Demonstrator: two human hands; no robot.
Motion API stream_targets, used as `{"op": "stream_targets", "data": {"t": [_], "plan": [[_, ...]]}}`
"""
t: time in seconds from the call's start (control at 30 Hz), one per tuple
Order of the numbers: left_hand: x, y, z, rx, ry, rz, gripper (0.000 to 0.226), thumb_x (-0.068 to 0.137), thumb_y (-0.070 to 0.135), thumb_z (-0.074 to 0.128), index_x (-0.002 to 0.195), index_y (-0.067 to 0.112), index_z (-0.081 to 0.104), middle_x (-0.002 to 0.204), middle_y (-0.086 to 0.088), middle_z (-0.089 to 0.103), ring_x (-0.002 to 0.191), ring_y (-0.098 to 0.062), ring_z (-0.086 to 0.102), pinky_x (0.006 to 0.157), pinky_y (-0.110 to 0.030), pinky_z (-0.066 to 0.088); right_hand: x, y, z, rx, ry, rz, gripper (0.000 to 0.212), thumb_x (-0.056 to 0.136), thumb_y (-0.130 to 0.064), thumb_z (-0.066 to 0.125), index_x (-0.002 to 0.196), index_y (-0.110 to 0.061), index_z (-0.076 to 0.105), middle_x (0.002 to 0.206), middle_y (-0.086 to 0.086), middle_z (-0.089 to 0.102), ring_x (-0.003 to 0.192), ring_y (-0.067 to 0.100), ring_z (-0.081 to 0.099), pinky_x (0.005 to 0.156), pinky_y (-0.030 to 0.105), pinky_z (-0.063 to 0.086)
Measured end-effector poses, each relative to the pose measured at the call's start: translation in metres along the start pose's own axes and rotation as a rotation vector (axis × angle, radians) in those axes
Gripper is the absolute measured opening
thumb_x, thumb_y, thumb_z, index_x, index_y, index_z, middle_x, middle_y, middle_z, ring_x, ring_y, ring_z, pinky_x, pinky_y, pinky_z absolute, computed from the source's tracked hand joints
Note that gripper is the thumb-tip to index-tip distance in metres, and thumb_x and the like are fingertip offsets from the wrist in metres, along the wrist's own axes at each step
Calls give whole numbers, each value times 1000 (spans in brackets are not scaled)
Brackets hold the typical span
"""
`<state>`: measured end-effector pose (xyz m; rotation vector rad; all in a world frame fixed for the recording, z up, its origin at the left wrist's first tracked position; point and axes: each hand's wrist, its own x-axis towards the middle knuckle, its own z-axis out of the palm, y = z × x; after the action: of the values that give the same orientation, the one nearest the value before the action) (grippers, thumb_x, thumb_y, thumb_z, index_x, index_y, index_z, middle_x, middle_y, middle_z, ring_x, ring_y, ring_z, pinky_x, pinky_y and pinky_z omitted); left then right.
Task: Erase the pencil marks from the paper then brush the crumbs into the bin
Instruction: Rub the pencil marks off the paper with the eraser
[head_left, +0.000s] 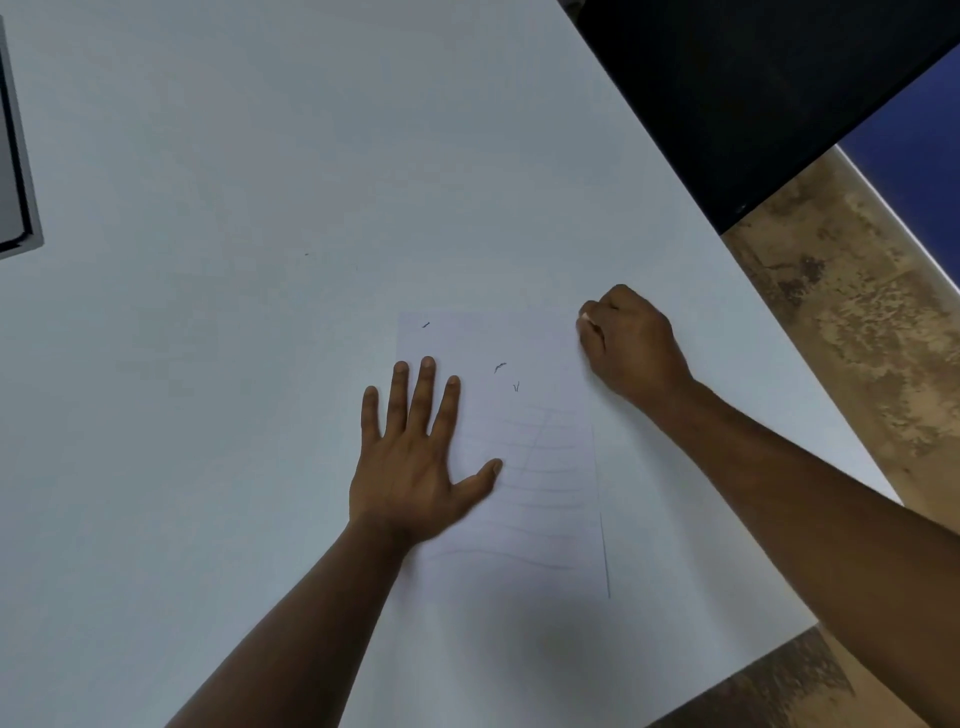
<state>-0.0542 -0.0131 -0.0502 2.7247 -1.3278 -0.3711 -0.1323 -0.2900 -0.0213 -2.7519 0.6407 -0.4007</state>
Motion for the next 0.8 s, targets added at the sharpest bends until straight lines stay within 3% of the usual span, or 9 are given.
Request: {"op": "stream_targets", "data": {"t": [0.13,0.27,0.47,0.57,0.67,0.8], "plan": [[-4,0,2,9,-9,0,98,91,84,22,165,21,5,171,-6,-14,157,-27,-20,126,-58,-1,-41,-43,3,139,-24,-7,21,93,-16,55,84,-5,71,79,8,58,69,24,61,66,30,51],[-5,-2,1,14,3,-2,98,91,83,21,165,21,4,171,-6,-14,157,-27,-20,126,-58,-2,-59,-49,15,105,-83,-193,21,96,-13,55,81,-3,66,78,9,56,68,27,57,65,39,51],[-2,-1,0,9,1,-1,98,92,83,22,165,21,5,171,-6,-15,156,-28,-21,126,-59,-2,-33,-9,6,1,80,30,24,94,-10,53,75,0,62,74,7,49,62,25,52,59,42,50],[-2,0,-1,2,6,-2,98,92,83,22,165,21,4,171,-6,-14,156,-28,-21,126,-58,-2,-46,-48,-1,140,62,13,15,89,2,57,77,6,65,72,-5,48,70,9,61,67,27,53],[-1,-1,1,1,12,3,100,91,83,22,165,18,7,172,-8,-10,157,-29,-17,126,-59,0,-73,-98,18,152,47,-15,21,95,-17,56,91,-5,73,80,6,66,74,26,64,69,36,54],[-2,-6,6,21,12,34,103,90,83,23,164,14,6,172,-9,-9,158,-31,-13,125,-62,5,-86,-130,43,116,-17,-72,20,94,-20,56,92,-8,73,78,5,62,67,23,59,62,36,50]]}}
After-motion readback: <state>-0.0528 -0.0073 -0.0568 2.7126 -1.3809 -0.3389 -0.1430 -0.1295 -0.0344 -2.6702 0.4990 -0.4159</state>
